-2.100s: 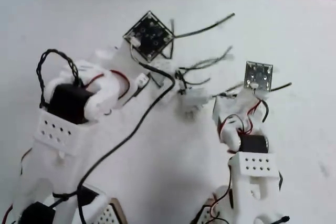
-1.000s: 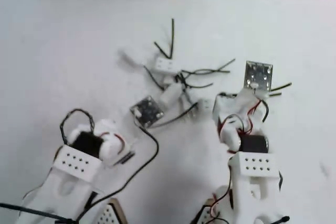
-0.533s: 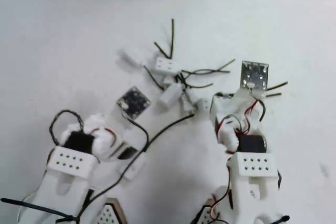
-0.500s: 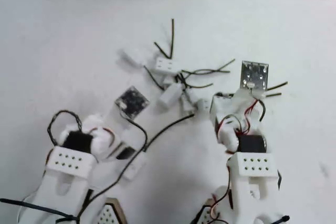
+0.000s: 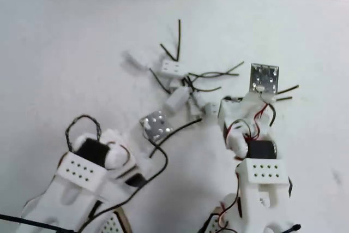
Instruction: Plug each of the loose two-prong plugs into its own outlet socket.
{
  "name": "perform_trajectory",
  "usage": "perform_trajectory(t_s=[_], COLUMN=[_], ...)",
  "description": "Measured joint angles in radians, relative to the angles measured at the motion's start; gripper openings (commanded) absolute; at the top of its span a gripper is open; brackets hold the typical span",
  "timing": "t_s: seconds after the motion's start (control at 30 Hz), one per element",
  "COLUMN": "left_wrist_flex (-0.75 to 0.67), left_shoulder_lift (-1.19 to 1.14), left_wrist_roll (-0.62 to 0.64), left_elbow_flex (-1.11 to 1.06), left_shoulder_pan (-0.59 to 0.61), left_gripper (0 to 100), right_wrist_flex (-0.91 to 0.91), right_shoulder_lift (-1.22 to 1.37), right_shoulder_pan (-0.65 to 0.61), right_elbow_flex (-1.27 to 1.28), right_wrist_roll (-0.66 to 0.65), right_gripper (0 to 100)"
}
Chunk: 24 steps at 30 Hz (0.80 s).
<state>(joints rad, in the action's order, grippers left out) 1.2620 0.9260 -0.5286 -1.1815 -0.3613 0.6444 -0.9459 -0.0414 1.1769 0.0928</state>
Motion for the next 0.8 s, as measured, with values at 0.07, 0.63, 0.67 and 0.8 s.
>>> perform_trajectory(t_s=[0.07, 0.63, 0.67, 0.8], left_wrist_flex=[0.0, 0.0, 0.0, 0.0], left_shoulder_lift=[0.0, 0.002, 0.002, -0.009], left_wrist_roll=[0.063, 0.104, 0.092, 0.035], left_elbow_flex=[0.0, -0.018, -0.018, -0.026], left_shoulder_pan=[-0.06, -0.222, -0.199, -0.107], left_gripper=[33, 26, 26, 26], right_wrist_flex=[0.0, 0.0, 0.0, 0.0], right_shoulder_lift=[0.0, 0.0, 0.0, 0.0], right_shoulder_pan=[0.0, 0.0, 0.0, 0.0], right_elbow_flex=[0.0, 0.0, 0.0, 0.0], right_wrist_roll=[0.0, 0.002, 0.002, 0.002], right_gripper=[1.7, 1.7, 1.7, 1.7])
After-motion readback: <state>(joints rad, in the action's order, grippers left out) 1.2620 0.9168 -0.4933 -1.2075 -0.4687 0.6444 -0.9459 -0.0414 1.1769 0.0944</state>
